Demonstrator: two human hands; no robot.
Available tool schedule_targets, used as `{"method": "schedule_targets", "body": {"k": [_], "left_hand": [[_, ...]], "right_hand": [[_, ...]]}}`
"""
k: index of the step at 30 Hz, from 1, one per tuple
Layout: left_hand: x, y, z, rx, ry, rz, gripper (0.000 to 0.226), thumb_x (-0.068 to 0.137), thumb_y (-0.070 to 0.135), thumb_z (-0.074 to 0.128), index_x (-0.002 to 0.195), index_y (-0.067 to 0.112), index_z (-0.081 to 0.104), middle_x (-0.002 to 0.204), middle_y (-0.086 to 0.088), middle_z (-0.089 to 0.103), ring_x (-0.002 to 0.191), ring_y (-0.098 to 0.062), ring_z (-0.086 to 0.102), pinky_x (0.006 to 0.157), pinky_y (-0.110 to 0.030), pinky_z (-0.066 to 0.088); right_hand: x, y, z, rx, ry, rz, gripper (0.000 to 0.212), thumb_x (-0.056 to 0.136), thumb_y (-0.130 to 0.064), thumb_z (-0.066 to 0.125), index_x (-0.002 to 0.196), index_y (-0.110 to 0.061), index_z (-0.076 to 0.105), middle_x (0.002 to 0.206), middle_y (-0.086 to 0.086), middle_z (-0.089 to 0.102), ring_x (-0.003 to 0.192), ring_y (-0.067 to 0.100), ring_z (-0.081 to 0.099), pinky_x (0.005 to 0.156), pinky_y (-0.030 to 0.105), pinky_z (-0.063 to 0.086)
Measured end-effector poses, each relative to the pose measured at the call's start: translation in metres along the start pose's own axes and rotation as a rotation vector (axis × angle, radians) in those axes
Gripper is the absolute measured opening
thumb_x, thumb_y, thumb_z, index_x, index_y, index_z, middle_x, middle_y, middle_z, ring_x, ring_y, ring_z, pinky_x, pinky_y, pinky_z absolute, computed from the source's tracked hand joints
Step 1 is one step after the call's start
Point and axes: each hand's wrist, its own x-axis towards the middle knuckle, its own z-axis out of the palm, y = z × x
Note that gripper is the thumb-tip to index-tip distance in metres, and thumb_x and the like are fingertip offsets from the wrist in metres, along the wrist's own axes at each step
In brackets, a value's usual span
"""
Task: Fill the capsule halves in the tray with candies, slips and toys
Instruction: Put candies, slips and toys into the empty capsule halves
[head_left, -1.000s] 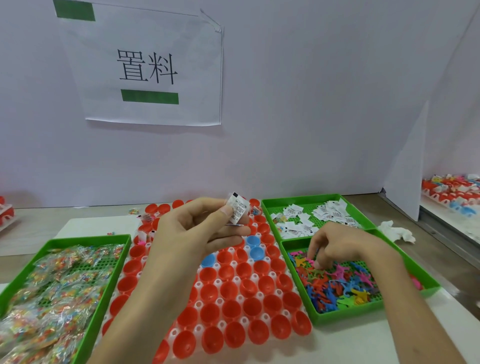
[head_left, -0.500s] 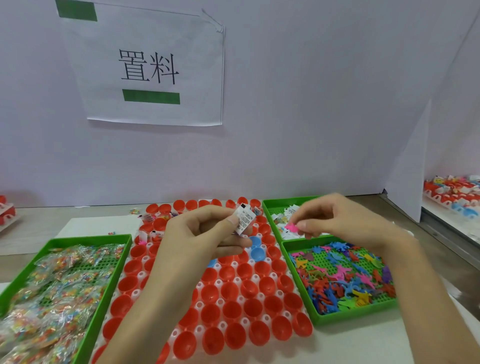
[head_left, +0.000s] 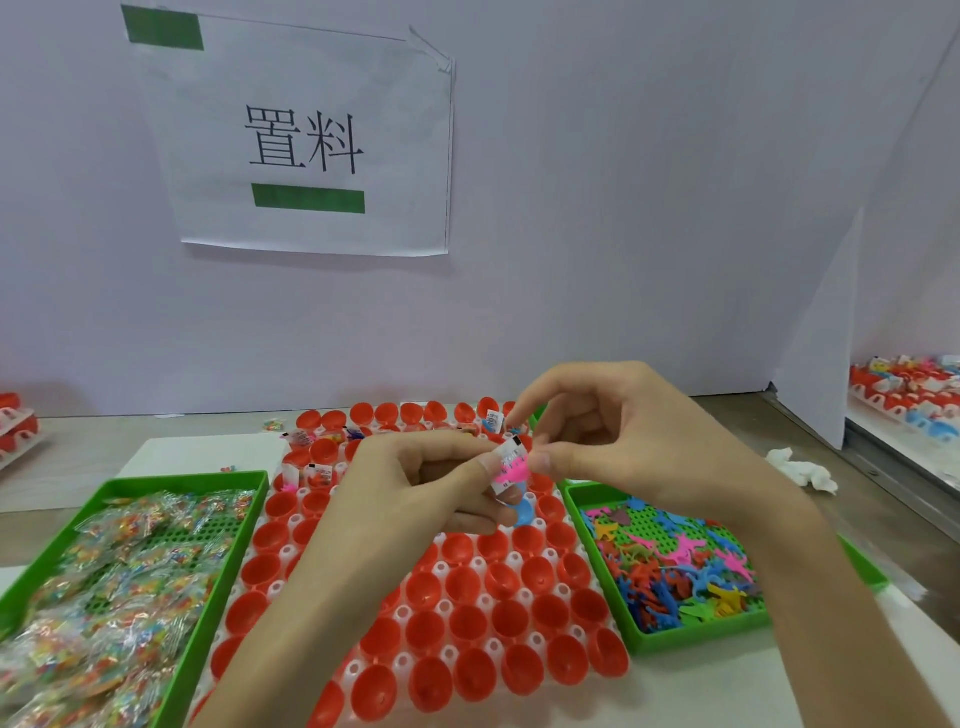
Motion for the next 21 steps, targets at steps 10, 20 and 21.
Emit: {"method": "schedule_targets", "body": {"k": [10,20,21], "left_hand": [[0.0,0.001,-0.008,0.006,-0.085,-0.052,0.022,0.078,0.03,0.071,0.09,0.017,0.083,0.084,-0.01,0.079,0.08,-0.022,0.078,0.067,-0.021,0.06],[0.002,-0.004,-0.008,0.121,-0.051,-0.018,0.019,0.08,0.029,0.076,0.094,0.018,0.081,0.081,-0.005,0.079,0.079,-0.017,0.077,0.071,-0.021,0.06],[0.002,-0.004,-0.008,0.137,-0.039,-0.002,0.017,0.079,0.027,0.077,0.093,0.018,0.082,0.079,-0.004,0.079,0.077,-0.017,0.077,0.07,-0.021,0.06]], "right_hand": [[0.001,-0.003,0.005,-0.113,0.02,0.005,0.019,0.085,-0.016,0.08,0.097,-0.028,0.072,0.079,-0.004,0.074,0.074,0.013,0.073,0.075,0.026,0.059],[0.005,-0.003,0.02,-0.275,0.091,-0.032,0.016,0.083,-0.017,0.079,0.09,-0.03,0.073,0.073,-0.009,0.07,0.067,0.008,0.067,0.063,0.017,0.052],[0.005,-0.003,0.021,-0.281,0.095,-0.037,0.016,0.083,-0.017,0.079,0.09,-0.03,0.073,0.073,-0.009,0.07,0.068,0.008,0.067,0.063,0.018,0.053]]}}
